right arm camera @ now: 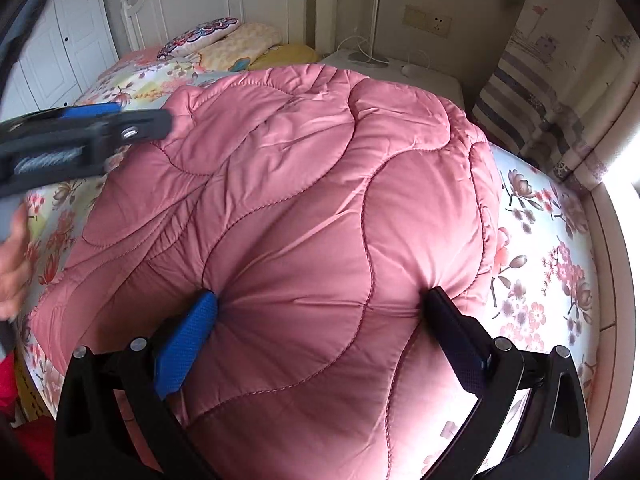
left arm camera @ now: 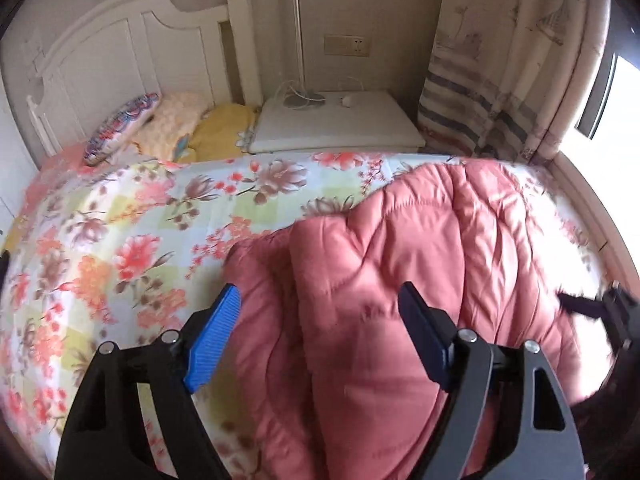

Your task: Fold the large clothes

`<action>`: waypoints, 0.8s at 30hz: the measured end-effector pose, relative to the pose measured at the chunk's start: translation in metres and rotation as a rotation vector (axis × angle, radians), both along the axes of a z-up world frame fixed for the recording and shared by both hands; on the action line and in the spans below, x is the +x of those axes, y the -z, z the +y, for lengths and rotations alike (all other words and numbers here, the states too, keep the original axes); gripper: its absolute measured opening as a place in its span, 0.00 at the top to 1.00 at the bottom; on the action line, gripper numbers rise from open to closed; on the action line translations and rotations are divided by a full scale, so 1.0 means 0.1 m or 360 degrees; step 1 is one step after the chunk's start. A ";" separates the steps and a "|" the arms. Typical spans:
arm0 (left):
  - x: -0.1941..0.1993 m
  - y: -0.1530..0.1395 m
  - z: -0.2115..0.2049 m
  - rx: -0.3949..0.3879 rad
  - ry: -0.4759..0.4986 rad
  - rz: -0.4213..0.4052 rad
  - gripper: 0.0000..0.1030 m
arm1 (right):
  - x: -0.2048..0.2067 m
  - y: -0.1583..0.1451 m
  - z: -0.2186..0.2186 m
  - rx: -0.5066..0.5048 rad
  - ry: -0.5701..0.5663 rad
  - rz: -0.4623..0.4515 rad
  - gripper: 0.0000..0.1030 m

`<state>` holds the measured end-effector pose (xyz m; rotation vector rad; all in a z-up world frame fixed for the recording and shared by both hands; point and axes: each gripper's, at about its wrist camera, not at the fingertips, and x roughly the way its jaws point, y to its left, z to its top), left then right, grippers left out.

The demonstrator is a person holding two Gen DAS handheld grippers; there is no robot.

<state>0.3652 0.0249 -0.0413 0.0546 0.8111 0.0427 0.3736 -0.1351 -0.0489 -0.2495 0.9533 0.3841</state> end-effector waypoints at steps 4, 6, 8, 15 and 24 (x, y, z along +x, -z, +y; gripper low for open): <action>0.03 0.40 -0.02 0.0044 -0.0045 0.0090 0.06 | -0.01 0.01 0.00 -0.0006 0.0000 -0.0009 0.04; 0.02 0.39 0.03 -0.0008 -0.0071 0.0084 0.07 | -0.02 0.02 0.03 -0.0033 0.0007 -0.0020 0.04; -0.05 0.30 0.07 -0.0044 -0.0080 0.0062 0.07 | -0.03 -0.01 0.02 -0.0034 0.0024 -0.0020 0.04; -0.48 0.24 0.08 -0.0096 -0.0093 -0.0005 0.02 | -0.27 -0.22 -0.10 0.0057 0.0056 -0.0053 0.04; -0.80 0.22 0.00 -0.0066 -0.0077 -0.0133 0.02 | -0.43 -0.17 -0.09 0.0040 0.0124 -0.0122 0.04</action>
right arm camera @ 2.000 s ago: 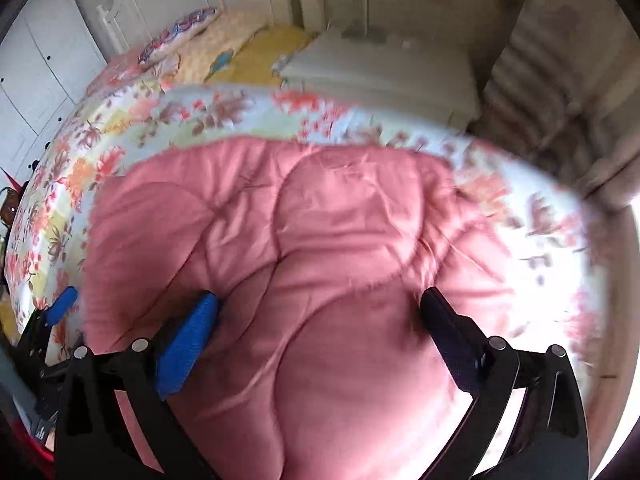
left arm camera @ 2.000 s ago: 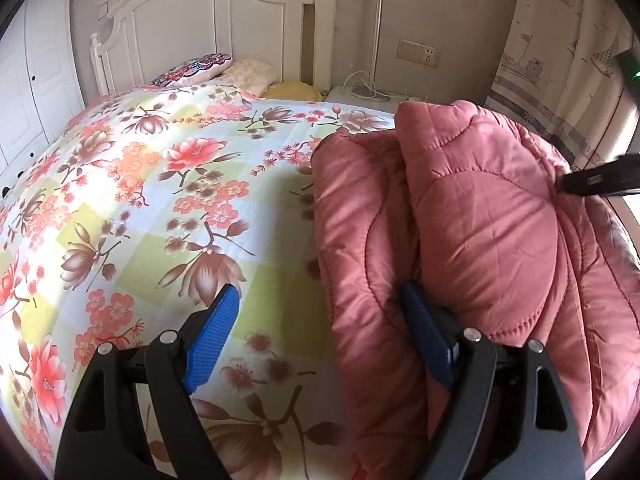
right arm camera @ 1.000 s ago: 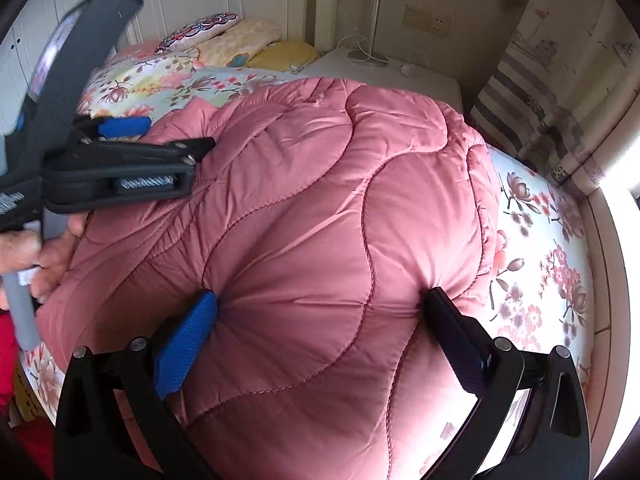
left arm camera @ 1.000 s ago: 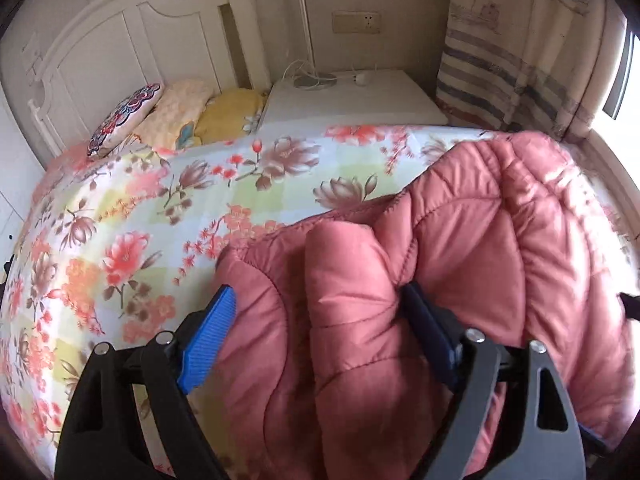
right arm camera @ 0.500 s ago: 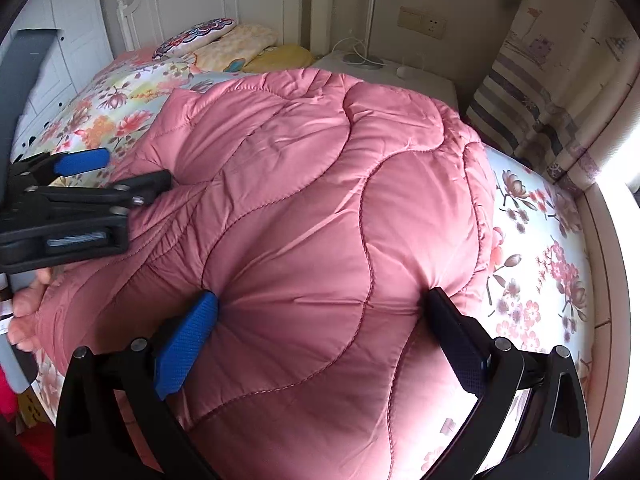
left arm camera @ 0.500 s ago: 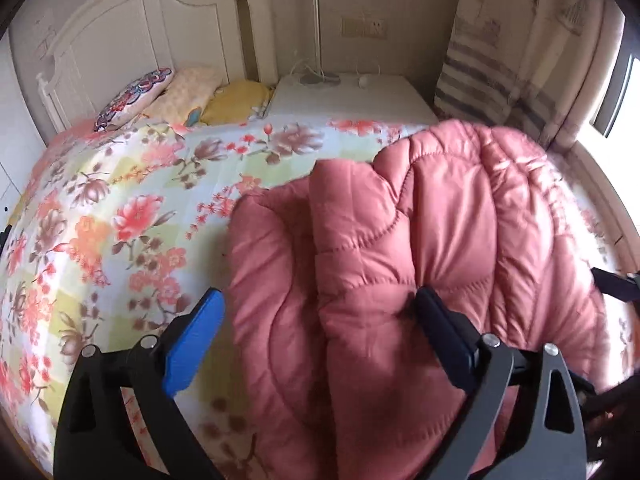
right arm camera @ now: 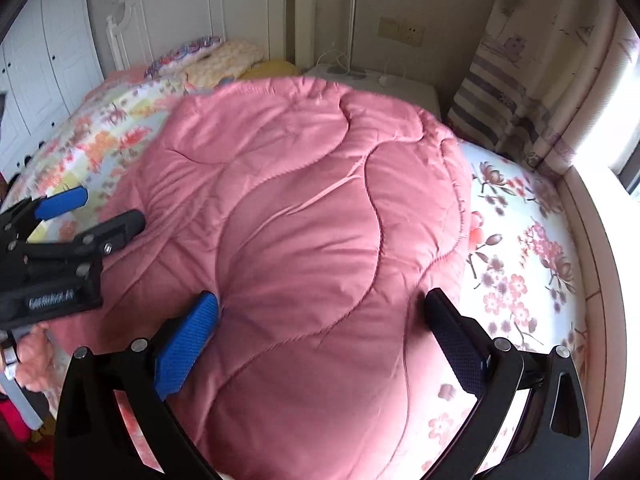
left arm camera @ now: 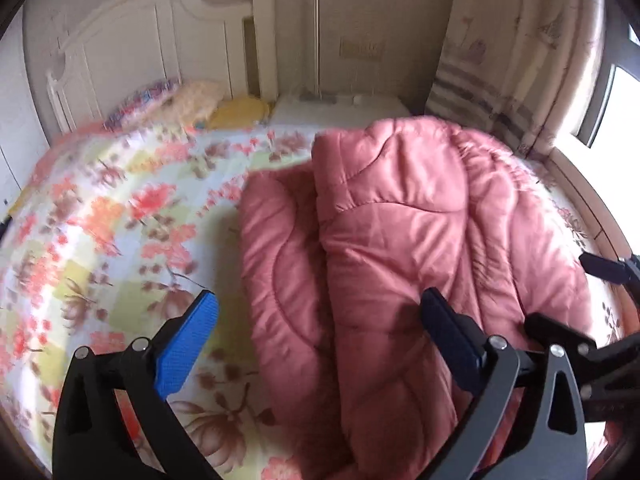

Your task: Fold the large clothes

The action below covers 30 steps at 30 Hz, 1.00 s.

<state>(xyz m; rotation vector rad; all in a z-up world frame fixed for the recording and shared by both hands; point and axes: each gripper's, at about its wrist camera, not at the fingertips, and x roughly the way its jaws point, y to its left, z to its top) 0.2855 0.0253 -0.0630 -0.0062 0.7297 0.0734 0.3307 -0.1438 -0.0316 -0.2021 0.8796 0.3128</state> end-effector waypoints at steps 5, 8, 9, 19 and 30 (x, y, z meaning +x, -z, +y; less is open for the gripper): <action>-0.41 -0.14 -0.02 0.0000 0.0030 -0.0106 0.02 | -0.34 -0.16 -0.03 0.0039 0.0017 -0.0143 0.04; -0.62 -0.17 -0.01 0.0008 0.0028 -0.0141 0.02 | -0.56 -0.22 -0.10 0.0077 0.0059 -0.0208 0.04; -0.70 -0.18 0.00 0.0007 0.0027 -0.0153 0.02 | -0.66 -0.23 -0.13 0.0085 0.0079 -0.0232 0.04; -1.27 -0.04 -0.06 0.0005 0.0068 -0.0114 0.02 | -1.36 -0.25 -0.33 0.0245 0.0197 -0.0290 0.04; -1.79 0.05 -0.08 0.0081 0.0053 -0.0135 0.02 | -1.86 -0.01 -0.18 0.0216 0.0210 -0.0215 0.04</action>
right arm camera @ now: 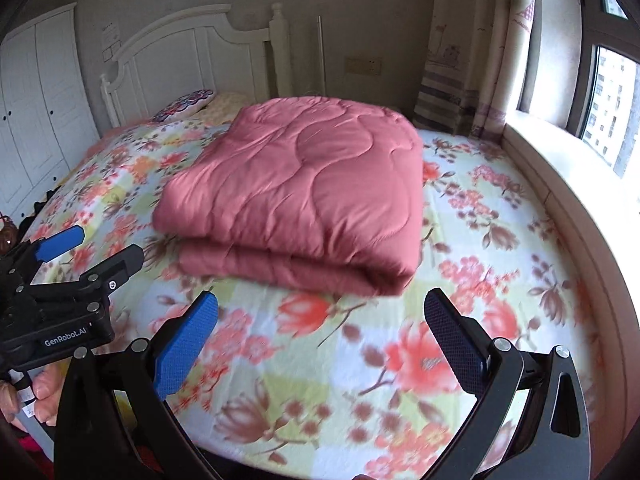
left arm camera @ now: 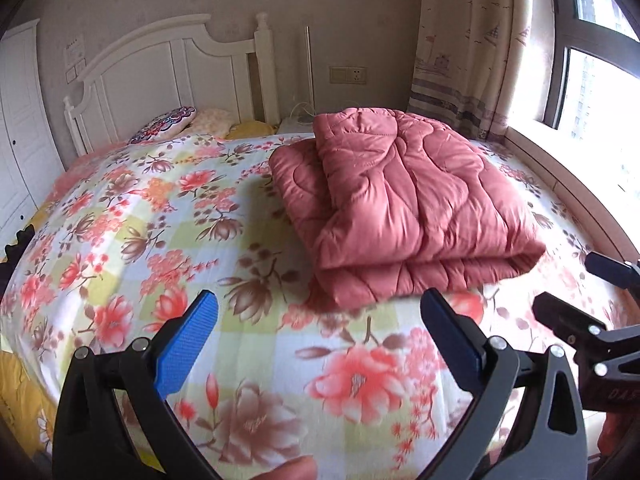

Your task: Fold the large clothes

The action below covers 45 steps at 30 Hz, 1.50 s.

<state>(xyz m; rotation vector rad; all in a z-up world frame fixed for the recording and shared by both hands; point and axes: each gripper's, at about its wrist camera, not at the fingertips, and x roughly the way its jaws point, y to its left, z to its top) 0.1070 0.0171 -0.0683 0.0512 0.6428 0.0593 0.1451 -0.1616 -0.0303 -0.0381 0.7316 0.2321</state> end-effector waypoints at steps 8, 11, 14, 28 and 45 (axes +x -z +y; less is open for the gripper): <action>-0.28 0.10 0.02 0.0024 0.0008 0.0025 0.02 | -0.22 0.12 0.12 -0.0007 -0.0023 0.0012 0.04; -0.36 0.12 0.02 0.0018 0.0010 0.0027 0.02 | -0.26 0.12 0.12 0.0000 -0.0004 0.0008 0.04; -0.39 0.13 0.00 0.0018 0.0026 0.0040 0.02 | -0.26 0.07 0.10 0.0005 0.0011 -0.0015 0.04; -0.38 0.25 0.08 0.0003 -0.0005 0.0108 0.02 | 0.81 -0.02 0.50 -0.0400 0.0117 -0.0106 0.04; -0.33 0.29 0.22 -0.0028 -0.0046 0.0141 0.02 | 1.02 0.14 1.12 -0.0512 -0.0118 -0.0078 0.04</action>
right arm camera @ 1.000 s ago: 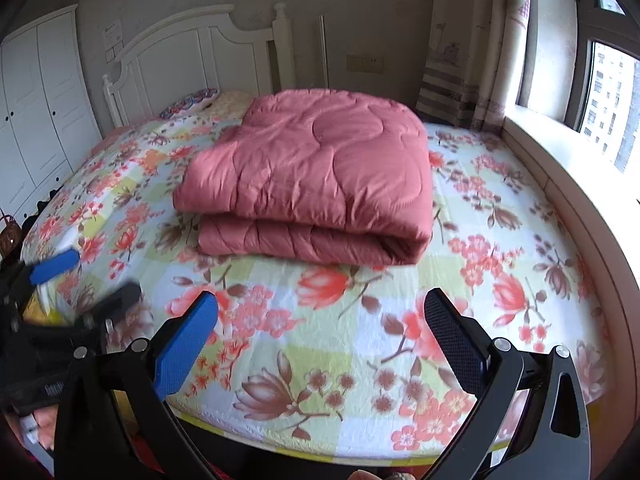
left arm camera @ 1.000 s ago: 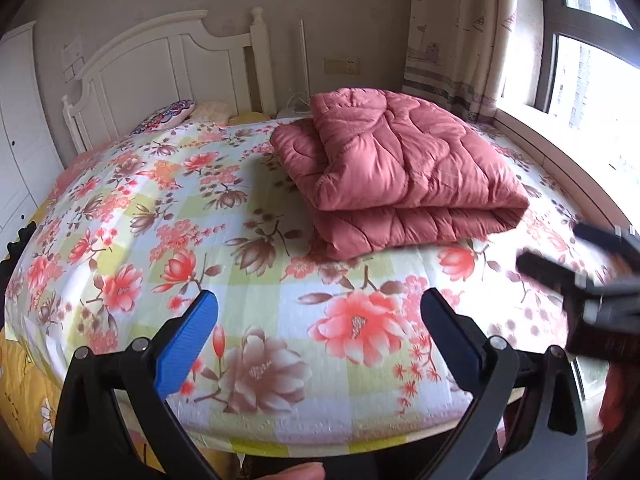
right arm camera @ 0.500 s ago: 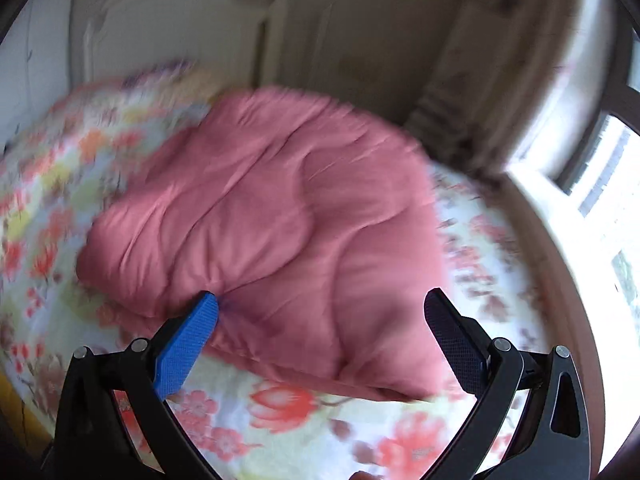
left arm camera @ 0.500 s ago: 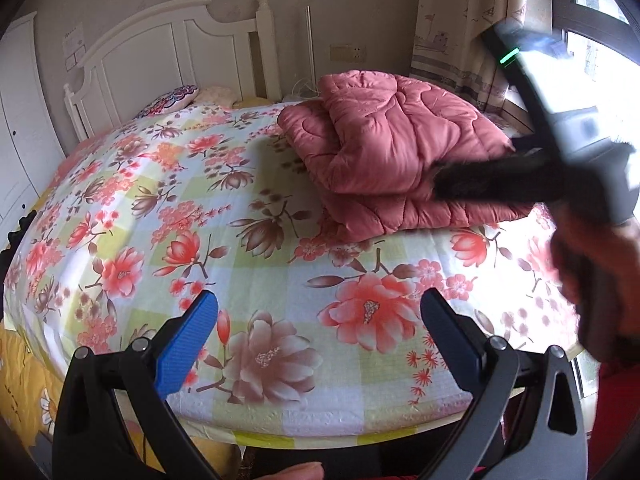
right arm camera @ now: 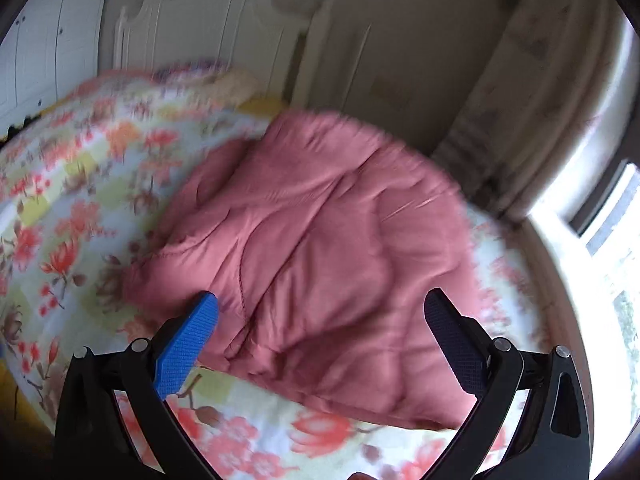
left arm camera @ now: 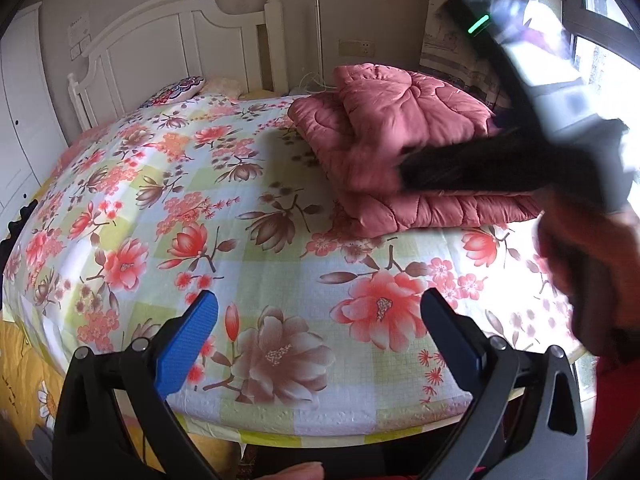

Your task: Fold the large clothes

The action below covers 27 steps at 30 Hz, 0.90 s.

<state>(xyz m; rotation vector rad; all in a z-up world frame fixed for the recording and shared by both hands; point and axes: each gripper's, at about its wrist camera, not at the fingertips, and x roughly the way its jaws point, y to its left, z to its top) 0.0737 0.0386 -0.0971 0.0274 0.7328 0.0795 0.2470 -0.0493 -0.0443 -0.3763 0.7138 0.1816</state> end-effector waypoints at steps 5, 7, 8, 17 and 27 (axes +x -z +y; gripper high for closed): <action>0.02 -0.02 0.05 -0.0018 -0.0016 0.0004 0.02 | -0.12 0.09 0.01 0.0017 -0.0011 -0.0021 0.04; 0.03 -0.01 0.07 -0.0031 -0.0018 0.0012 0.02 | -0.29 0.02 -0.13 0.0109 -0.0007 -0.0040 0.04; 0.03 -0.01 0.07 -0.0034 -0.0019 0.0013 0.02 | -0.38 -0.02 -0.21 0.0148 0.0006 -0.0052 0.04; 0.10 -0.04 -0.08 -0.0030 0.0044 0.0008 0.02 | -1.03 -0.04 -0.88 0.0356 0.0126 -0.0057 0.04; 1.09 -0.37 -0.31 -0.0025 0.0054 -0.0038 0.02 | -0.95 -0.08 -1.43 0.0391 0.0352 -0.0076 0.04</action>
